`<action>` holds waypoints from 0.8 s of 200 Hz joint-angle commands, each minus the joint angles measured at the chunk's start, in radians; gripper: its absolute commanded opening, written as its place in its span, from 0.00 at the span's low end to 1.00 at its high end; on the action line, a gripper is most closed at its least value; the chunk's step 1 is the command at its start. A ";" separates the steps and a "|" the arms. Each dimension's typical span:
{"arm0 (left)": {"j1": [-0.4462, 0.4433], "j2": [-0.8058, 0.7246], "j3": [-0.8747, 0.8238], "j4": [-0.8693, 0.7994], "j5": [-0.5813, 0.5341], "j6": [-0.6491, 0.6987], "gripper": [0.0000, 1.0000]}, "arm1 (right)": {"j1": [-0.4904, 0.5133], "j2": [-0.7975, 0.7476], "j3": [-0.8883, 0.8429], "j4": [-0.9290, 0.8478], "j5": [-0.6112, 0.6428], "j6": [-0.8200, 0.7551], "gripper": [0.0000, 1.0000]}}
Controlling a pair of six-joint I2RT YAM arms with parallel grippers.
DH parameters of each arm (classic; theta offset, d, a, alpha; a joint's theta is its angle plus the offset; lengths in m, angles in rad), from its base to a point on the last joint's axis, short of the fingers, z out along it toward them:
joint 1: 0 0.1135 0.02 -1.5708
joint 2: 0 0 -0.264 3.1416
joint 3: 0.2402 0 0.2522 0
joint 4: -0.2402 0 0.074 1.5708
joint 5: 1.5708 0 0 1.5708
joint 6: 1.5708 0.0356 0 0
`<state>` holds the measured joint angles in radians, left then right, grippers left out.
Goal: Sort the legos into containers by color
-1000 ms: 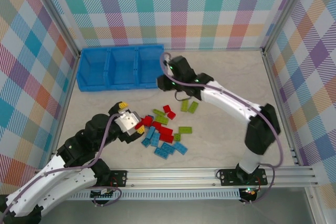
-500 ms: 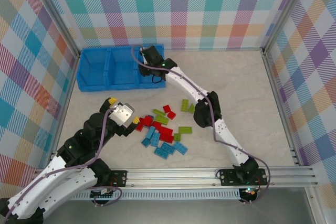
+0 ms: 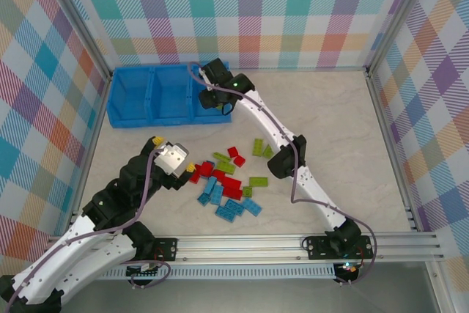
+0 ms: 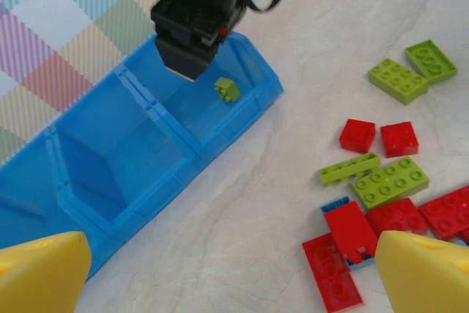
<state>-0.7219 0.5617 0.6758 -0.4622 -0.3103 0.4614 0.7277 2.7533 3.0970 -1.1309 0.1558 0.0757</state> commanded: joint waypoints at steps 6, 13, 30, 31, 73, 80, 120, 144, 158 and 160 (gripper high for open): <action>0.012 0.092 0.053 -0.046 0.161 -0.081 1.00 | -0.003 -0.167 0.033 -0.219 0.064 -0.192 0.61; 0.011 0.142 0.096 -0.085 0.193 -0.130 1.00 | -0.009 -0.217 -0.032 -0.231 0.067 -0.203 0.64; 0.007 0.280 0.218 -0.177 0.195 -0.324 1.00 | -0.035 -0.300 -0.131 -0.274 -0.004 -0.217 0.67; 0.007 0.287 0.224 -0.181 0.193 -0.337 1.00 | -0.038 -0.304 -0.139 -0.276 -0.011 -0.217 0.67; 0.006 0.475 0.228 -0.172 0.179 -0.602 1.00 | -0.109 -0.651 -0.683 -0.190 -0.320 -0.258 0.80; 0.006 0.499 0.225 -0.170 0.160 -0.615 1.00 | -0.109 -0.742 -0.831 -0.132 -0.321 -0.265 0.84; 0.041 0.673 0.244 -0.157 0.212 -0.651 0.99 | -0.109 -1.189 -1.477 0.126 -0.327 -0.157 0.99; 0.083 0.767 0.237 -0.117 0.269 -0.669 0.96 | -0.106 -1.376 -1.728 0.183 -0.377 -0.032 0.99; 0.102 0.802 0.221 -0.076 0.286 -0.672 0.91 | -0.105 -1.474 -1.851 0.211 -0.407 0.030 0.99; 0.105 0.806 0.218 -0.070 0.288 -0.672 0.91 | -0.105 -1.486 -1.864 0.216 -0.410 0.038 1.00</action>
<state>-0.6510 1.3293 0.9096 -0.5903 -0.0811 -0.1738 0.6228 1.3861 1.3785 -1.0241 -0.1707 -0.0261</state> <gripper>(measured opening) 0.932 0.991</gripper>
